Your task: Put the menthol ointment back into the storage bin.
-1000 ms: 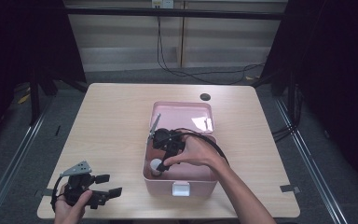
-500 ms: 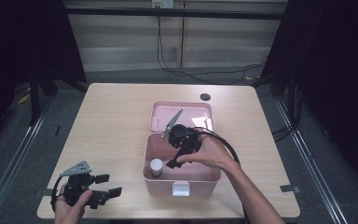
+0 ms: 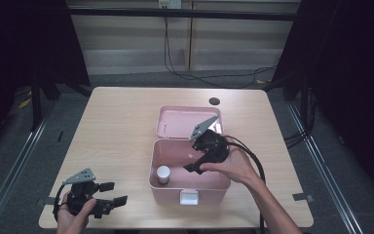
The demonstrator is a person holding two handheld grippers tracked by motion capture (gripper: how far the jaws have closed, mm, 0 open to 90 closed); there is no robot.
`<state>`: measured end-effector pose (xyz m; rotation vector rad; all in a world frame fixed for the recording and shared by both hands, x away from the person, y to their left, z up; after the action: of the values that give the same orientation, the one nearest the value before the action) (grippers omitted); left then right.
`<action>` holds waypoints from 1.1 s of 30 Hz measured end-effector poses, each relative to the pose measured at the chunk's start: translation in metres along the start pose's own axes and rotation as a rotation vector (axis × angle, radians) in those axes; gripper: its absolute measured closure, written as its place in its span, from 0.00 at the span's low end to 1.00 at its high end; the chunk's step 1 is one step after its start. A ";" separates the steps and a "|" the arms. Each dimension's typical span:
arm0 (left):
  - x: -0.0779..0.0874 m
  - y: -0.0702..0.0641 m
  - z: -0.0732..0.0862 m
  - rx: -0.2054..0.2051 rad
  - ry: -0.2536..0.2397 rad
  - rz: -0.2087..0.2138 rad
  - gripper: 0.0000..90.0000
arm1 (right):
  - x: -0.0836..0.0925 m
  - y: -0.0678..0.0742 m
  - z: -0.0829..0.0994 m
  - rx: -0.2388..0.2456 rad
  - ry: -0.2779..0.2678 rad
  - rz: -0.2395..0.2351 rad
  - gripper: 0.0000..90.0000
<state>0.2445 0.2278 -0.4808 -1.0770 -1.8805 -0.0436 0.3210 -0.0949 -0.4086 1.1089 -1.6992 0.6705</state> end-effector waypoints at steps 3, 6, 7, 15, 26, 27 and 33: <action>0.000 0.000 0.000 0.002 0.002 0.001 0.19 | 0.006 -0.001 0.007 -0.017 -0.035 0.024 0.25; 0.000 0.000 0.000 0.001 0.002 0.001 0.19 | 0.011 -0.002 0.013 -0.028 -0.073 0.041 0.26; -0.001 0.000 0.000 0.002 0.002 0.001 0.19 | 0.014 -0.002 0.015 -0.039 -0.089 0.050 0.26; -0.001 0.000 0.000 0.002 0.003 0.002 0.19 | 0.031 -0.003 0.035 -0.091 -0.185 0.127 0.28; -0.001 0.000 0.001 -0.003 0.010 -0.002 0.19 | 0.050 -0.007 0.073 -0.205 -0.289 0.166 0.26; -0.001 0.000 0.001 0.002 0.009 0.000 0.19 | 0.051 -0.007 0.077 -0.209 -0.292 0.170 0.26; -0.001 -0.002 0.001 -0.001 0.000 0.007 0.21 | 0.064 -0.007 0.103 -0.273 -0.353 0.204 0.27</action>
<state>0.2426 0.2270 -0.4815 -1.0844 -1.8764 -0.0400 0.2761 -0.2058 -0.3899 0.9039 -2.1547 0.3627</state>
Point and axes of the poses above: each handheld gripper's, and its own axes: x roughly backward along the jaws, z roughly out of its underside, y roughly to its left, the point moved 4 cm from there along -x, roughly forward along the jaws, and after that the axes turned 14 degrees about y, right-handed, at the moved point
